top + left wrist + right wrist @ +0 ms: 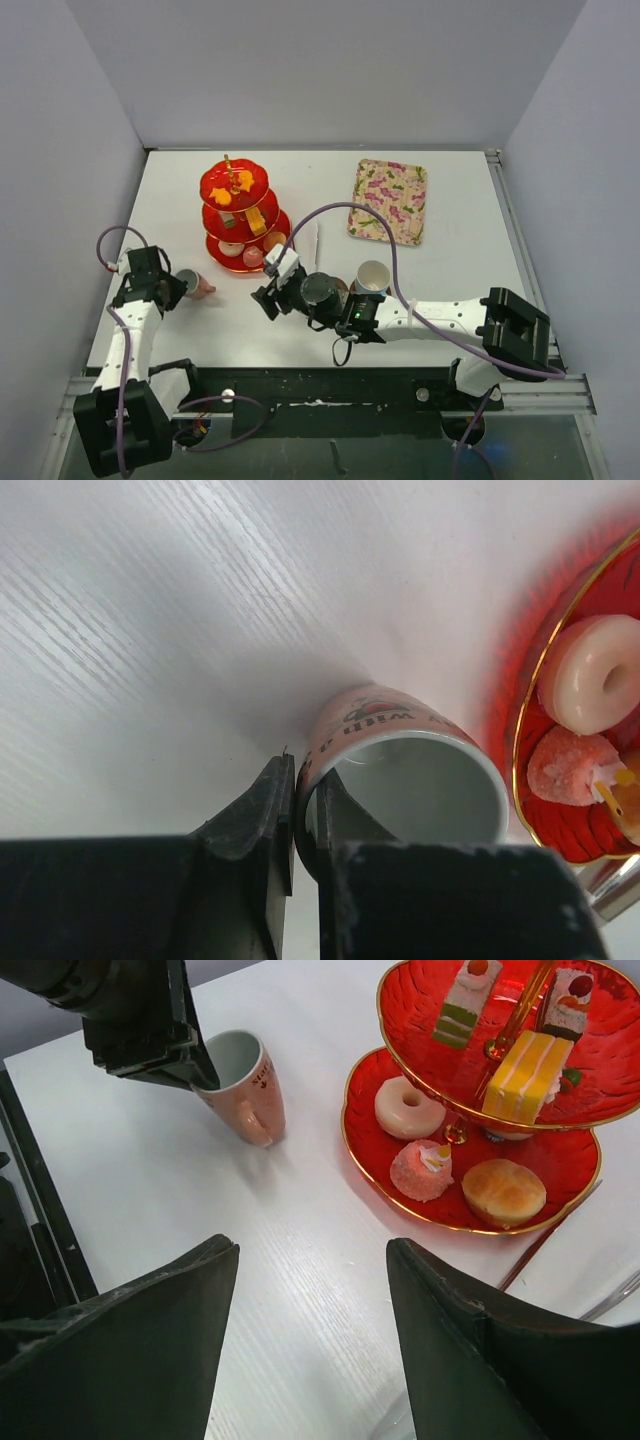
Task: Serve the afternoon tea
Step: Pick up the cup at the center of the board.
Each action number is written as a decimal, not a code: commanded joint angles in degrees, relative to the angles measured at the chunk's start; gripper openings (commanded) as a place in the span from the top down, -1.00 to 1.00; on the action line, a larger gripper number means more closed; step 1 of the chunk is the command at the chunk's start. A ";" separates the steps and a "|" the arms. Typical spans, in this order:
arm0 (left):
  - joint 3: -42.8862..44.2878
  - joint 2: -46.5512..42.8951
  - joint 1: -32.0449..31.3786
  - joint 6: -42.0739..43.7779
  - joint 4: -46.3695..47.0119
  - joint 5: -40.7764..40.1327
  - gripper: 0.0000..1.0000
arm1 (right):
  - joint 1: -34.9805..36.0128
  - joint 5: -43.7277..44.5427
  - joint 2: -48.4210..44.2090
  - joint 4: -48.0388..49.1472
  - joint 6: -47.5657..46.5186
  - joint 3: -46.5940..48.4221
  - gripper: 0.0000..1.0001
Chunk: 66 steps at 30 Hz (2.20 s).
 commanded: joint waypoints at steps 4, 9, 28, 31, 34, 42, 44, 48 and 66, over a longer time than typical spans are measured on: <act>3.18 -5.75 -1.76 -0.15 0.73 7.02 1.00 | 0.21 -4.53 -2.77 1.56 -2.38 -0.58 -0.24; 8.71 -7.85 -10.81 -0.83 -5.88 4.67 1.00 | -0.01 -5.30 -5.50 0.65 -6.97 -3.66 -0.25; 20.18 -0.37 -47.80 -14.66 -15.65 -20.67 1.00 | 0.64 1.06 -3.69 -0.99 3.12 -6.52 -0.16; 20.41 0.20 -48.95 -14.37 -15.77 -20.47 1.00 | 1.92 5.17 -2.63 2.12 5.12 -7.55 -0.15; 20.59 -0.36 -49.84 -14.29 -15.94 -20.43 1.00 | 2.65 7.03 -1.35 5.57 5.53 -8.03 -0.11; 20.62 -1.68 -50.82 -13.18 -15.48 -17.76 1.00 | 3.11 8.96 0.99 5.38 5.51 -6.33 -0.04; 20.42 -1.47 -51.53 -13.24 -15.45 -17.91 1.00 | 3.13 8.90 1.00 5.64 5.88 -6.54 0.01; 21.38 -0.58 -53.92 -14.16 -16.38 -20.87 1.00 | 3.30 9.40 0.79 5.75 6.52 -6.82 0.05; 23.78 3.19 -60.80 -21.92 -19.62 -25.82 1.00 | 4.96 19.17 3.77 16.75 3.67 -7.90 0.32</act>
